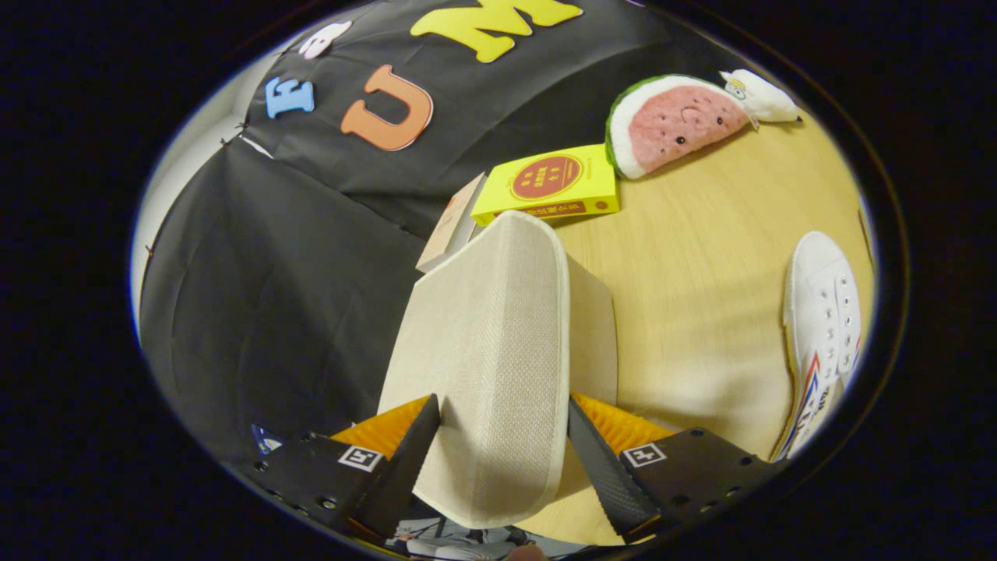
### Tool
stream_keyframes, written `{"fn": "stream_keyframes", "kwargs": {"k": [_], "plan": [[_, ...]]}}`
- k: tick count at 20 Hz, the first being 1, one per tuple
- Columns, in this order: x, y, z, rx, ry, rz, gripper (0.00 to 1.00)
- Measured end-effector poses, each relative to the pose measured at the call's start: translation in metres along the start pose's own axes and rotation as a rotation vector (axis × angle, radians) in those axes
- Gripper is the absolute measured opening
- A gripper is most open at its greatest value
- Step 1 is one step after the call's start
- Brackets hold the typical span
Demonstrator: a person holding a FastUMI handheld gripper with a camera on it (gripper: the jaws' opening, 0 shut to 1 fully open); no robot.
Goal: Open the storage box then place both shoes into the box .Put the left shoe in first, then the right shoe, with the right side of both shoes facing outward in a uniform manner.
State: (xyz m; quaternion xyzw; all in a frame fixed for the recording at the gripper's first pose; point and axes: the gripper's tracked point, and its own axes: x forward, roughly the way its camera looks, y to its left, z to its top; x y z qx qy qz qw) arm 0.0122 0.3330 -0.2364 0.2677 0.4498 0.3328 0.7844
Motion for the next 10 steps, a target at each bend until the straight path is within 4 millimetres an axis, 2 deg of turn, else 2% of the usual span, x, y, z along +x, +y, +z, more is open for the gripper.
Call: {"fn": "stream_keyframes", "kwargs": {"k": [3, 4, 5, 6, 8, 9, 10], "plan": [[-0.008, -0.003, -0.002, 0.026, 0.015, -0.015, 0.93], [-0.023, -0.005, 0.005, 0.035, 0.010, -0.017, 0.86], [-0.020, -0.005, 0.004, 0.045, 0.013, -0.018, 0.79], [-0.027, -0.004, 0.005, 0.056, 0.012, -0.012, 0.76], [-0.028, -0.007, 0.014, 0.063, 0.004, -0.008, 0.54], [-0.042, -0.011, 0.011, 0.059, -0.006, -0.020, 0.43], [-0.046, -0.011, 0.020, 0.064, -0.030, -0.025, 0.33]]}}
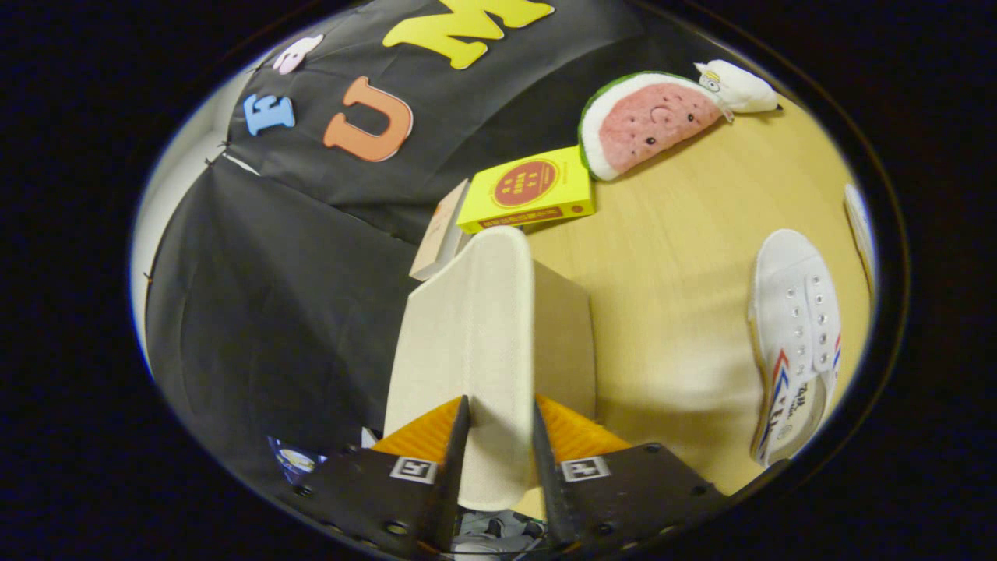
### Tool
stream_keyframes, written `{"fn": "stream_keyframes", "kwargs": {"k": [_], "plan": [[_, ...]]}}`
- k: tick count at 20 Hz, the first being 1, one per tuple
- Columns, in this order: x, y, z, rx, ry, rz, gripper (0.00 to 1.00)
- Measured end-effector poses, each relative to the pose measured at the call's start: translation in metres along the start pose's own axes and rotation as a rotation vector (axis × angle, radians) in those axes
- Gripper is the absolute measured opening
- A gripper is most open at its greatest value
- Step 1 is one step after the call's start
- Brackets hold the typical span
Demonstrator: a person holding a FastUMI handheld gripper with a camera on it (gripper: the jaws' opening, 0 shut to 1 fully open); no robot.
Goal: Open the storage box then place both shoes into the box .Put the left shoe in first, then the right shoe, with the right side of both shoes facing outward in a uniform manner.
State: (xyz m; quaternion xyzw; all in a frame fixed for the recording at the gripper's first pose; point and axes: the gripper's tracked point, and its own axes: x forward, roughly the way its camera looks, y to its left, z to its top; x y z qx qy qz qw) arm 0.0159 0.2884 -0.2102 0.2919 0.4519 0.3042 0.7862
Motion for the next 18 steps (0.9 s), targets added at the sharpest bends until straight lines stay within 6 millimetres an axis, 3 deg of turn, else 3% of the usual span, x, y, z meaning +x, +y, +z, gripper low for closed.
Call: {"fn": "stream_keyframes", "kwargs": {"k": [3, 6, 11, 18], "plan": [[-0.004, 0.014, 0.001, -0.007, 0.017, 0.024, 0.00], [-0.014, 0.032, 0.006, -0.088, 0.016, 0.031, 0.00], [-0.041, 0.084, 0.017, -0.178, -0.011, 0.060, 0.00], [-0.039, 0.197, 0.005, -0.374, -0.025, 0.124, 0.00]]}}
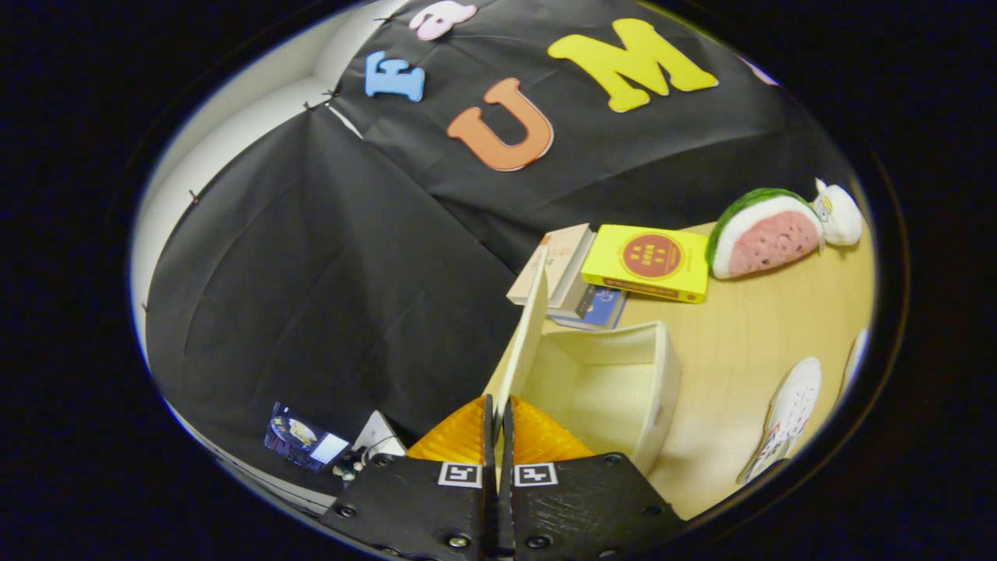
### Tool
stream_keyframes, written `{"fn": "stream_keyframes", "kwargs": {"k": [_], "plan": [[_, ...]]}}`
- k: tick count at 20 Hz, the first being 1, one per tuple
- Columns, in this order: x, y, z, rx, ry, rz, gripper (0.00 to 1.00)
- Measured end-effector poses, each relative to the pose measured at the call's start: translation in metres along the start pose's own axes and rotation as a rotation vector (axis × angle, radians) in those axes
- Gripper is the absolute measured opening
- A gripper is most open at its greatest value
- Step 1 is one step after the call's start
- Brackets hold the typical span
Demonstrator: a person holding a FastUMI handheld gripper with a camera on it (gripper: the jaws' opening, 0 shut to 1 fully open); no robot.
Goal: Open the storage box then place both shoes into the box .Put the left shoe in first, then the right shoe, with the right side of both shoes facing outward in a uniform manner.
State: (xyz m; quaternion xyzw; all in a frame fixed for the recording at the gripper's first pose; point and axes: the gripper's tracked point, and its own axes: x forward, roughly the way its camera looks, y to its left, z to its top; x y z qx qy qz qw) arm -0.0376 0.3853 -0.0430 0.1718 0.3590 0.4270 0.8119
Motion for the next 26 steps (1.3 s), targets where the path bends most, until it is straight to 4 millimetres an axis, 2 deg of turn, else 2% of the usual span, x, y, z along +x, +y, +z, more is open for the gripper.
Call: {"fn": "stream_keyframes", "kwargs": {"k": [4, 9, 12, 14, 17, 19, 21, 23, 26], "plan": [[0.028, 0.045, 0.001, -0.067, 0.012, 0.020, 0.00], [0.064, 0.086, -0.001, -0.165, 0.027, 0.023, 0.05], [0.088, 0.112, -0.006, -0.232, 0.038, 0.041, 0.16], [0.094, 0.133, -0.009, -0.277, 0.034, 0.067, 0.31], [0.091, 0.151, -0.002, -0.364, -0.018, 0.075, 0.79], [0.088, 0.160, 0.005, -0.409, -0.060, 0.070, 0.85], [0.078, 0.159, 0.013, -0.447, -0.108, 0.047, 0.89], [0.064, 0.148, 0.023, -0.479, -0.164, 0.011, 0.92], [0.034, 0.119, 0.038, -0.527, -0.246, -0.059, 0.96]]}}
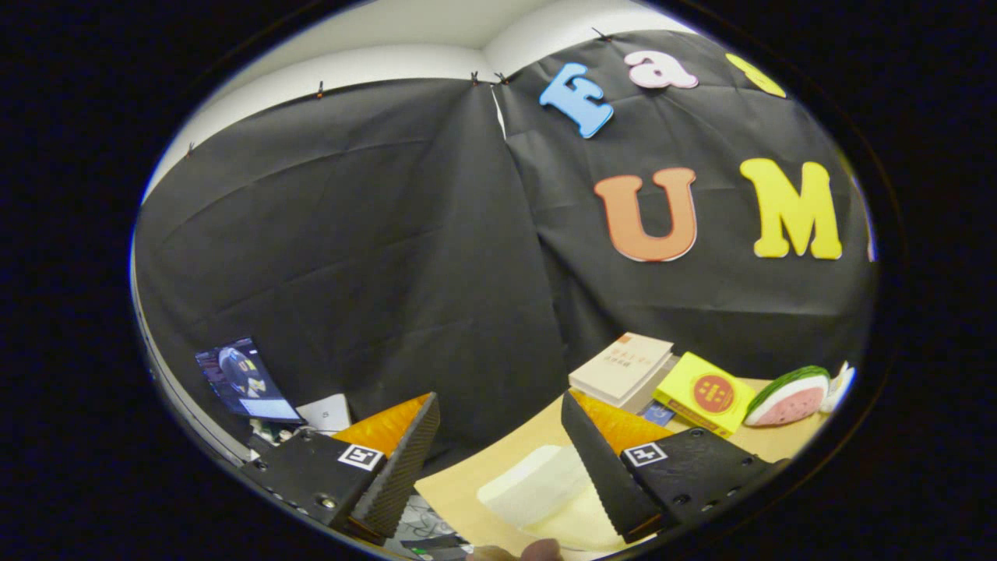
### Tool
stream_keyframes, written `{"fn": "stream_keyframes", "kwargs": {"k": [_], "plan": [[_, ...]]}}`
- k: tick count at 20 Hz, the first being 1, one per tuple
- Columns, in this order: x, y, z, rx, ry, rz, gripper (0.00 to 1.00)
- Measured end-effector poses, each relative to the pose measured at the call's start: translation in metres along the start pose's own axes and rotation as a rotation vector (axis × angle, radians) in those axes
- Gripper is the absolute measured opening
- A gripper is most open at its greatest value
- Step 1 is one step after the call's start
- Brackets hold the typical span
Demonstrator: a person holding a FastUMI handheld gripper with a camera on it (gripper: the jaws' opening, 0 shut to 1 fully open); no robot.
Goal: Open the storage box then place both shoes into the box .Put the left shoe in first, then the right shoe, with the right side of both shoes facing outward in a uniform manner.
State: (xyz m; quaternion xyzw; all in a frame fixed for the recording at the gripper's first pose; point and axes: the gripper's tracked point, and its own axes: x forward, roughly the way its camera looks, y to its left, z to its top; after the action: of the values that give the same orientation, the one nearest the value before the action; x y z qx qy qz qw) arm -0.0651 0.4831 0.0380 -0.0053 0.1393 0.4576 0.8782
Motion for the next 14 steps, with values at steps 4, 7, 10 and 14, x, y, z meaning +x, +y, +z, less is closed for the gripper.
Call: {"fn": "stream_keyframes", "kwargs": {"k": [4, 7, 10, 14], "plan": [[-0.052, -0.068, -0.009, -0.027, -0.037, -0.115, 0.96], [-0.099, -0.134, -0.032, -0.018, -0.039, -0.217, 0.96], [-0.148, -0.209, -0.066, 0.024, -0.016, -0.355, 0.96], [-0.205, -0.290, -0.142, 0.123, 0.057, -0.503, 0.96]]}}
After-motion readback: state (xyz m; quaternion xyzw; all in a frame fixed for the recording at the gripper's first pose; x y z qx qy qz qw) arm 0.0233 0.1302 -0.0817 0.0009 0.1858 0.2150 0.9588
